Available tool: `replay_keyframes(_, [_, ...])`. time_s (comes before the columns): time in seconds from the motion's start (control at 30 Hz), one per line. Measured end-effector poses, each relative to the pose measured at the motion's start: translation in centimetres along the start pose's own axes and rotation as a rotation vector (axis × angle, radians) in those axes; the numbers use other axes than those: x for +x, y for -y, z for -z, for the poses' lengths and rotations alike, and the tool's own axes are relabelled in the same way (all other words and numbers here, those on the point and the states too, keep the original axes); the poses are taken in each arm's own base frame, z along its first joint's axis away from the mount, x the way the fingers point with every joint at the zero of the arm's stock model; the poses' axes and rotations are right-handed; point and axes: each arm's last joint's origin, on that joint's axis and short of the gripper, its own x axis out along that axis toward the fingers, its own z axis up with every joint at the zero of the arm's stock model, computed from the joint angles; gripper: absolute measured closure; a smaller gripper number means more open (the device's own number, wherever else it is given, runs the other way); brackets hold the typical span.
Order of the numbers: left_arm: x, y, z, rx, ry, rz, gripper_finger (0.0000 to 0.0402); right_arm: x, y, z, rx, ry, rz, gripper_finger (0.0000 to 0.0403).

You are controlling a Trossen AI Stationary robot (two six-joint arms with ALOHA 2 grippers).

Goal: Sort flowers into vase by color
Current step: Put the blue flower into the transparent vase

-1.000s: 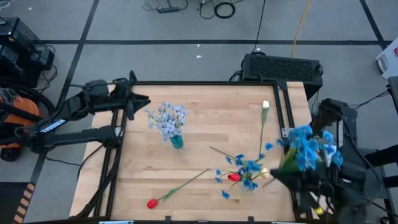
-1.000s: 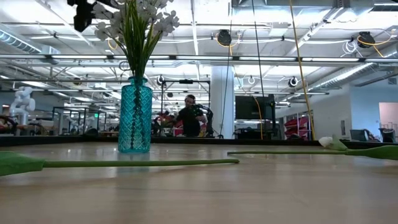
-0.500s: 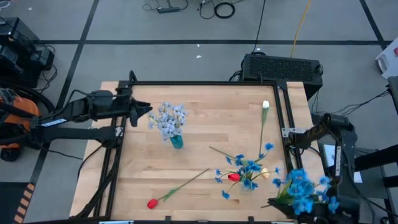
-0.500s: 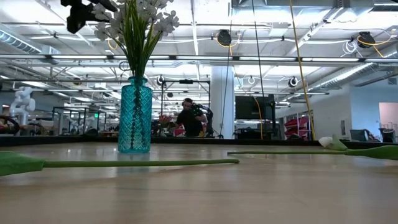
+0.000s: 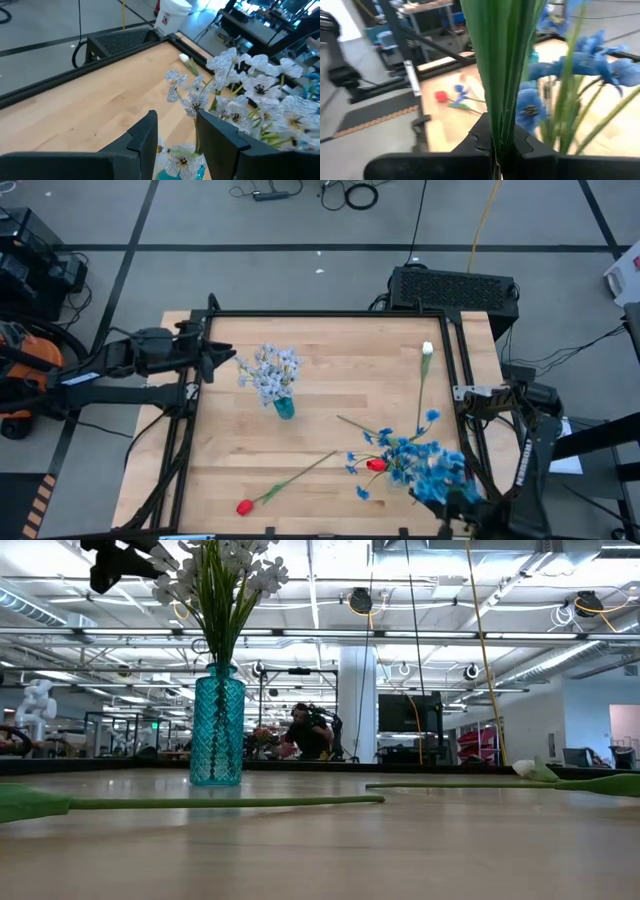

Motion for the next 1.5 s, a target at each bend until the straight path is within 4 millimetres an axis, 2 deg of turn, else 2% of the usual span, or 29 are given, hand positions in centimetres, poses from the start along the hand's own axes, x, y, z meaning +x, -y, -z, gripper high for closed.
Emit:
replay_keyframes(0.17, [-0.6,-0.3,0.3,-0.026,-0.009,-0.004,0.0261,1.1,0.1,0.3,-0.076,0.077,0.031,0.0402])
replay_keyframes(0.4, [-0.8,-0.4,0.3,-0.056,-0.002,-0.001,0.0261,2.7,0.4,1.3,-0.169,0.087,0.093,0.0402])
replay_keyframes(0.8, [-0.8,-0.4,0.3,-0.099,-0.002,0.003,0.0261,3.6,2.0,3.7,-0.134,0.075,0.116,0.0403])
replay_keyframes(1.03, [-0.8,-0.4,0.3,-0.104,-0.002,0.003,0.0261,3.6,1.8,3.5,-0.123,0.087,0.106,0.0403])
replay_keyframes(1.3, [-0.8,-0.4,0.3,-0.115,-0.002,0.003,0.0261,2.8,1.5,1.1,-0.240,0.085,0.098,0.0403])
replay_keyframes(1.5, [-0.8,-0.4,0.3,-0.129,-0.002,0.003,0.0261,3.2,2.3,1.7,-0.283,0.052,0.135,0.0403])
